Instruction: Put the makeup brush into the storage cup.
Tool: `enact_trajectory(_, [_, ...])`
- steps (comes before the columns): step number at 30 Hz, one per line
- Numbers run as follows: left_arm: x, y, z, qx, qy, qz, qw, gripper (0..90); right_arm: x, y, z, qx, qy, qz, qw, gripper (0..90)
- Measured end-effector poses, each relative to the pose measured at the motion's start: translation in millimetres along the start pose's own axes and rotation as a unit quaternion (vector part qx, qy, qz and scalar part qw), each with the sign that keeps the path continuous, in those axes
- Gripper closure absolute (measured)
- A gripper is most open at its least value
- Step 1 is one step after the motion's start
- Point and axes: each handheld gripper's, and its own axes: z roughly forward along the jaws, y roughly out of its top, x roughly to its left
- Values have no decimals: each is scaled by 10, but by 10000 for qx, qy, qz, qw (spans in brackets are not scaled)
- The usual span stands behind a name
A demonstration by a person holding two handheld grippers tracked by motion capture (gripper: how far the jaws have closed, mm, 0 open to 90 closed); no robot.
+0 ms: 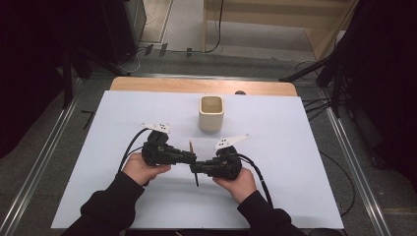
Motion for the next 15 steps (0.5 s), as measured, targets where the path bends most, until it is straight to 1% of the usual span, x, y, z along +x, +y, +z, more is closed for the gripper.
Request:
enact_trajectory(2, [5,2,-10,-35,-33,-17,10000,709,-10,3,-11,26,-20,56,10000,838])
enact_trajectory(5, [12,4,-21,-72,-17,-61,10000,636,-26,2,-11,47,-38,80,9999,838])
enact_trajectory(8, [19,1,-35,-78,36,-85,9999,585,-32,4,-11,90,-32,115,9999,838])
enact_trajectory(10, [25,0,-45,-85,11,-110,9999,547,-35,3,-11,122,-39,131,9998,838])
enact_trajectory(13, [29,-6,-45,-103,101,-18,9999,465,-46,2,-11,153,-62,139,9998,838])
enact_trajectory(15, [46,-6,-49,-105,101,-91,9999,435,-57,2,-16,164,-75,137,9997,838])
